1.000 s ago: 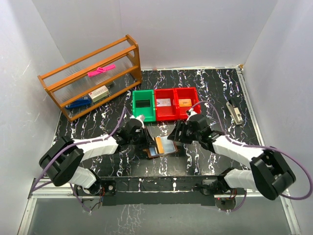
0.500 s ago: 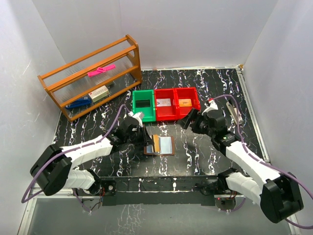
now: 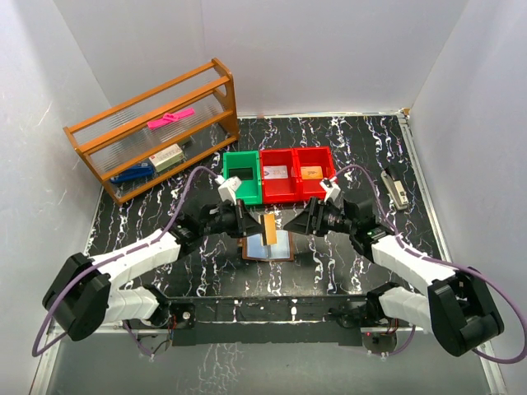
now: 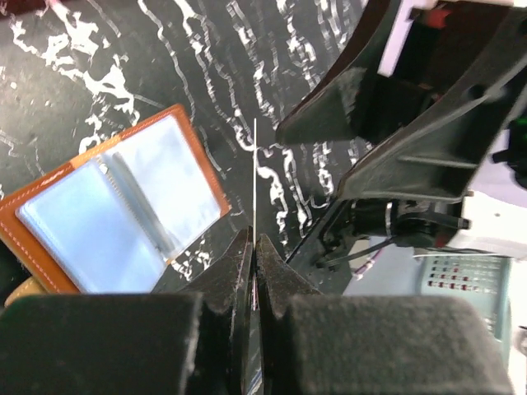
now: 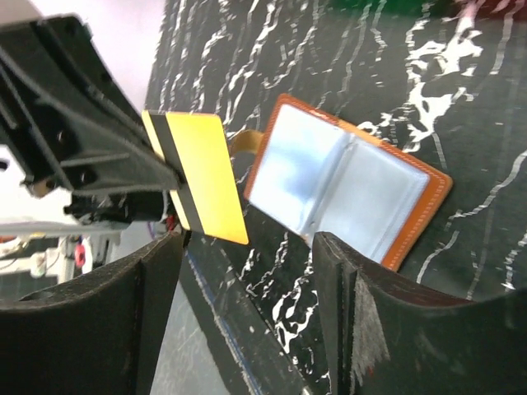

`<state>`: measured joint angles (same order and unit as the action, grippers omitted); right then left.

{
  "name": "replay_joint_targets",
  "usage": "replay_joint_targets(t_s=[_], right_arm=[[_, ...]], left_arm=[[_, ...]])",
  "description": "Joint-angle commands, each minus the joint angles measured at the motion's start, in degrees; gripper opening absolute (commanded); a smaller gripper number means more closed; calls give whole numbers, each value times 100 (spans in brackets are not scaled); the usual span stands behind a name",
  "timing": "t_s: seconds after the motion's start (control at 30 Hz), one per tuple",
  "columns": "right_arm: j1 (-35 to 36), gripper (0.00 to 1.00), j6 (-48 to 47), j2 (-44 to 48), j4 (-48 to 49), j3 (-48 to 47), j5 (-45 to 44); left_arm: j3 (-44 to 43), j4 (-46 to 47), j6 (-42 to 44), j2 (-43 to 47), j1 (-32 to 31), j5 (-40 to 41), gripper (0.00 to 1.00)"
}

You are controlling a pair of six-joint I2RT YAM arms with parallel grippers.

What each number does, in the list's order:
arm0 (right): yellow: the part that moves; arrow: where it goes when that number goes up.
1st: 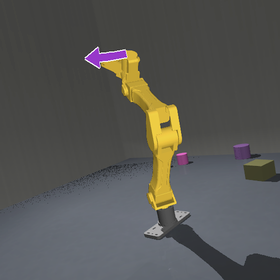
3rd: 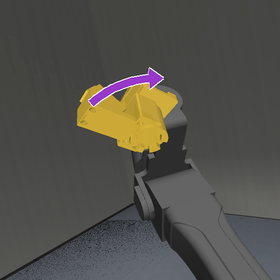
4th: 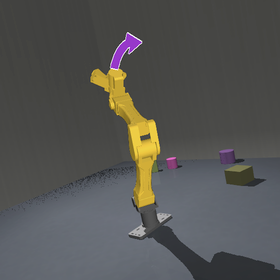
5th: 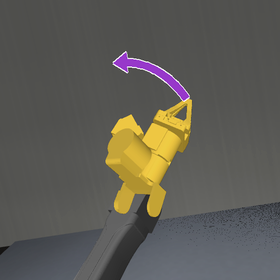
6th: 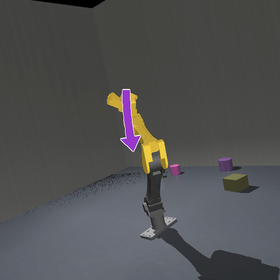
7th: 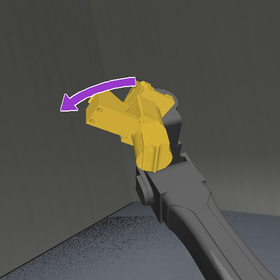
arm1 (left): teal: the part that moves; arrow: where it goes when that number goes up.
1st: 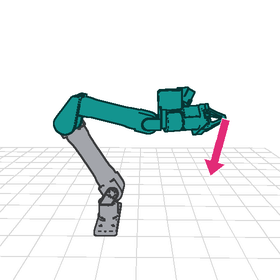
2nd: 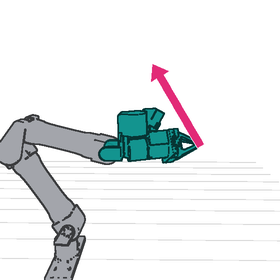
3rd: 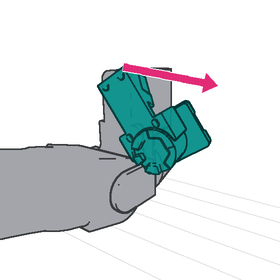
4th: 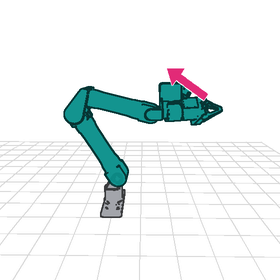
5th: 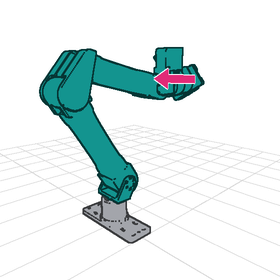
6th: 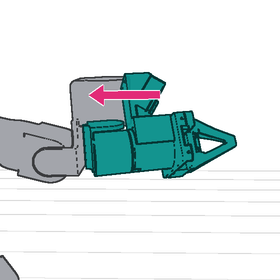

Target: Take the credit cards out of the card holder

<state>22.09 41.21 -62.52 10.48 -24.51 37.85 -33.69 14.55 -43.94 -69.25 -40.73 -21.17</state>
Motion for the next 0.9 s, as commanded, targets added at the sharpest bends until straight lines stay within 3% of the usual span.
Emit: replay_joint_targets(t_s=[0.0, 0.27, 0.47, 0.77, 0.87], right_arm=[[40, 60, 70, -142, 894, -78, 908], [222, 46, 415, -429, 1592, -17, 1282], [265, 40, 949, -573, 2422, 57, 1488], [269, 26, 1138, -715, 2687, -11, 1694], [271, 17, 1152, -702, 2696, -9, 1715]], left_arm=[[230, 946, -265, 220, 344, -942, 0], [475, 2046, -723, 56, 364, -1534, 0], [451, 2145, -737, 37, 358, -1749, 0], [443, 2149, -747, 97, 360, -1864, 0], [434, 2103, -723, 124, 364, -1858, 0]])
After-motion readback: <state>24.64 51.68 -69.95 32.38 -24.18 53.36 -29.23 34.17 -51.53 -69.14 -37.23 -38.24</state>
